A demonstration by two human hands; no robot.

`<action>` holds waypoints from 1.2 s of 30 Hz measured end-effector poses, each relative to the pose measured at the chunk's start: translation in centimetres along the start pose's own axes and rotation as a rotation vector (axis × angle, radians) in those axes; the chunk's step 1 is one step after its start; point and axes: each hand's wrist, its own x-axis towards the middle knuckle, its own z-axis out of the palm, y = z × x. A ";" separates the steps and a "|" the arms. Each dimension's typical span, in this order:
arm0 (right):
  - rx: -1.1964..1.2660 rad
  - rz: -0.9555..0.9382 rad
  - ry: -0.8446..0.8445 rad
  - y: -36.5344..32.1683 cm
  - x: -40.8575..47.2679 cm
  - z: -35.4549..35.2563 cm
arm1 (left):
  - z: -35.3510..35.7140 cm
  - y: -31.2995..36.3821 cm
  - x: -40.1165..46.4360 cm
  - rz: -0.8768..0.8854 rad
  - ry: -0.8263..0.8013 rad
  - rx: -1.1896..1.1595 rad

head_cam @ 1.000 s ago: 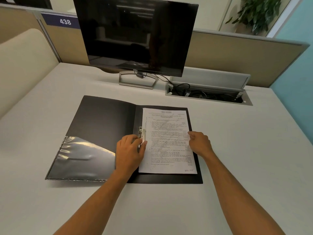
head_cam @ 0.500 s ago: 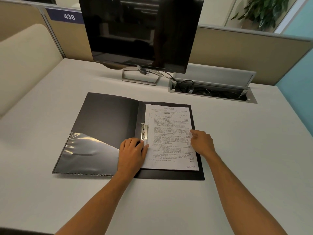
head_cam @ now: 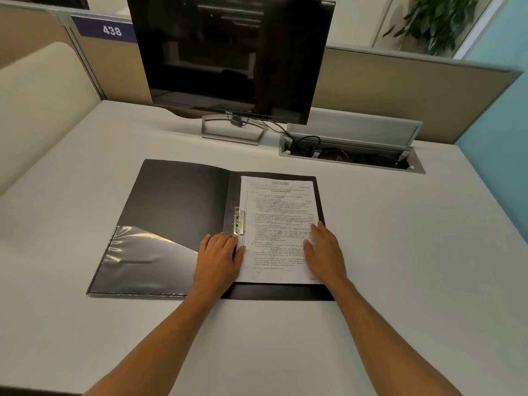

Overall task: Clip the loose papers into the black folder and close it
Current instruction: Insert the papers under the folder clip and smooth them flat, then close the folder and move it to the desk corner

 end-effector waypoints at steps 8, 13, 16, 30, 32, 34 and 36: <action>-0.225 -0.051 -0.010 2.3 -0.5 1.7 | -0.9 0.1 0.8 0.024 -0.104 -0.111; -0.301 -0.065 0.000 4.6 0.2 0.2 | -2.2 -0.8 2.2 0.027 0.023 -0.073; -0.319 -0.059 0.001 5.9 0.4 -0.8 | -3.5 -2.0 3.5 0.001 0.104 -0.039; -0.340 -0.016 0.010 9.6 0.9 -3.3 | -7.6 -5.1 6.9 -0.447 -0.021 -0.108; -0.341 -0.017 0.015 9.6 0.9 -3.2 | -7.7 -4.7 7.2 -0.451 -0.057 -0.123; -0.342 -0.022 0.023 9.8 0.9 -3.1 | -8.2 -4.2 7.6 -0.422 -0.053 -0.070; -0.339 -0.018 0.031 9.9 0.9 -3.0 | -9.2 -3.3 8.3 -0.402 -0.011 -0.062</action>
